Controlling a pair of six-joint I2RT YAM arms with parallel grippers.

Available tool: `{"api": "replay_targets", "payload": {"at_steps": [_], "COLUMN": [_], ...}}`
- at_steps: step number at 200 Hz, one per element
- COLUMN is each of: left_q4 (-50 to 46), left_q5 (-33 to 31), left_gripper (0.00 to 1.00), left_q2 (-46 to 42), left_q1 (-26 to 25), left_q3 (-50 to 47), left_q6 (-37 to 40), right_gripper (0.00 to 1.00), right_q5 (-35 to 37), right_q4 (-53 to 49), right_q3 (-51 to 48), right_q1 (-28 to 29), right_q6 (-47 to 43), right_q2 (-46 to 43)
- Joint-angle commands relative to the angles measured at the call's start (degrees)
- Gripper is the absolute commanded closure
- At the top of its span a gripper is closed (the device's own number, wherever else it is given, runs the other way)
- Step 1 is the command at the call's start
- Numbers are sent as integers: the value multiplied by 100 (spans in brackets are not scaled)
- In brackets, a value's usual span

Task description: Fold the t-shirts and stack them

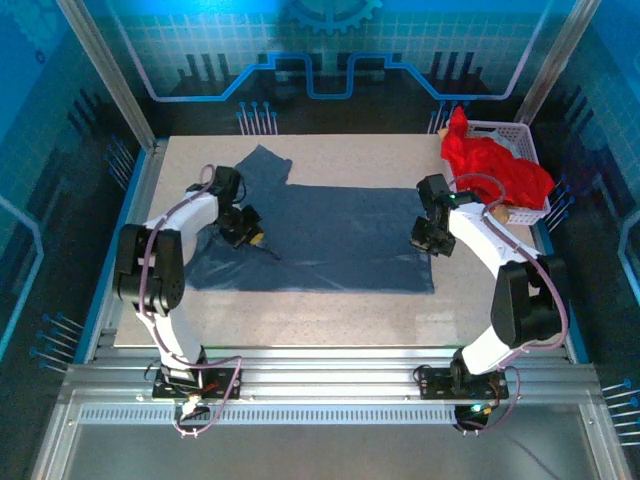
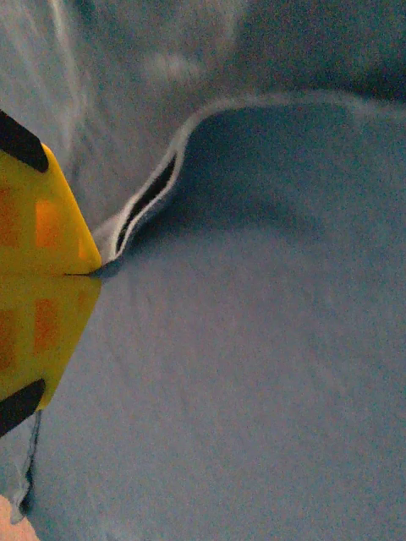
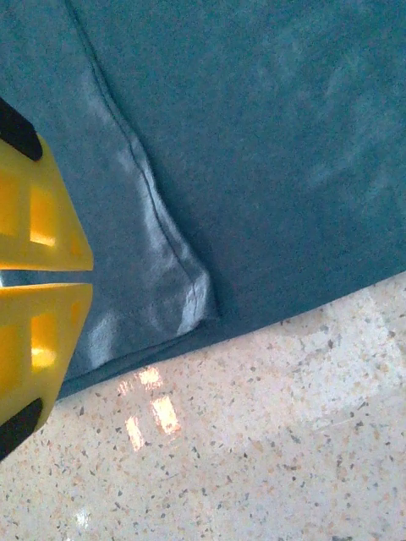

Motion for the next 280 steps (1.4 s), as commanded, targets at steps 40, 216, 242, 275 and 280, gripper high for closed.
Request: {"api": "replay_targets", "payload": {"at_steps": [40,216,242,275,280], "left_q4": [-900,-363,-645,-879,-886], "left_q5": [-182,258,-1,-81,-64], "left_gripper": [100,83,88,86,86], "left_q2": [1250,67,-327,-409,-340], "left_q1": [-575,-85,353,1164,1221], "left_q3": [1636,497,-10,-373,-372], "left_q6": [844,343,207,260,258], "right_gripper": [87,87,88,87,87], "right_q5": [-67,-289,-408,-787,-814], "right_q4": [-151,222,271,427,453], "right_q3": [89,-67,-152,-356,-369], "right_q1": [20,274,280,211,211], "right_q6": [63,67,54,116,129], "right_q2": [6,75,83,260,299]}}
